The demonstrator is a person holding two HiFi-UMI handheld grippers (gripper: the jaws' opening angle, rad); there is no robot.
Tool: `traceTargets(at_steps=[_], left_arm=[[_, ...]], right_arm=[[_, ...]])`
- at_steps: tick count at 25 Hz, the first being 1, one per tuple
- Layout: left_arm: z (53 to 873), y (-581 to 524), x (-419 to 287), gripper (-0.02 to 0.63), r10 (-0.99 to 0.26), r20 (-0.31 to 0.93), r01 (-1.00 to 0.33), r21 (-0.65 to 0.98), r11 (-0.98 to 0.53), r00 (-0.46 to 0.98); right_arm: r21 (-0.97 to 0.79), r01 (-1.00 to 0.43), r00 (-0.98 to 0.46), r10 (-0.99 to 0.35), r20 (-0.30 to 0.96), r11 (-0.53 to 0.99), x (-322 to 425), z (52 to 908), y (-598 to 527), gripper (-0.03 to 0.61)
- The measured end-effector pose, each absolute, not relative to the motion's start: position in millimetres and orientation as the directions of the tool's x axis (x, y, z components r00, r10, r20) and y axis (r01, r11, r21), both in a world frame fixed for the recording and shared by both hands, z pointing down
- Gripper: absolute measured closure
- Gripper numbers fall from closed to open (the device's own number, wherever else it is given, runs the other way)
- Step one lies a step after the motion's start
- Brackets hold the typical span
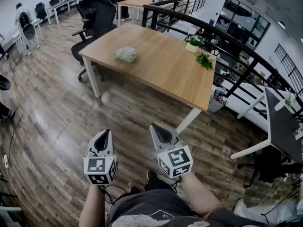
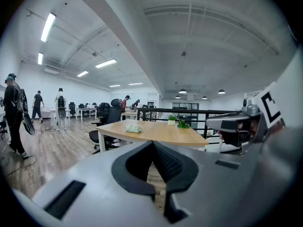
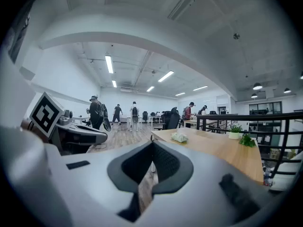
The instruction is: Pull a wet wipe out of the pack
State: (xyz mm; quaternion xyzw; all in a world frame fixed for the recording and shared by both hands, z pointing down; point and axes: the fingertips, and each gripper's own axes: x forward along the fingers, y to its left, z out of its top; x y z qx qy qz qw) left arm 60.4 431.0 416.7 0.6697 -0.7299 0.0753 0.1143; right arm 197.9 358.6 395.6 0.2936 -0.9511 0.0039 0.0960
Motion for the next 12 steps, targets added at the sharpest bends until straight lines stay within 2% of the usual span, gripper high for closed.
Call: traceTargets(at_steps=[12], left_arm=[[420,448,43,0.600,-0.958,0.272,-0.993,0.058,0.106,-0.086]], right_arm=[[0.043,-0.534,-0.823,-0.530,0.205,0.845,173,400,377,0.554]])
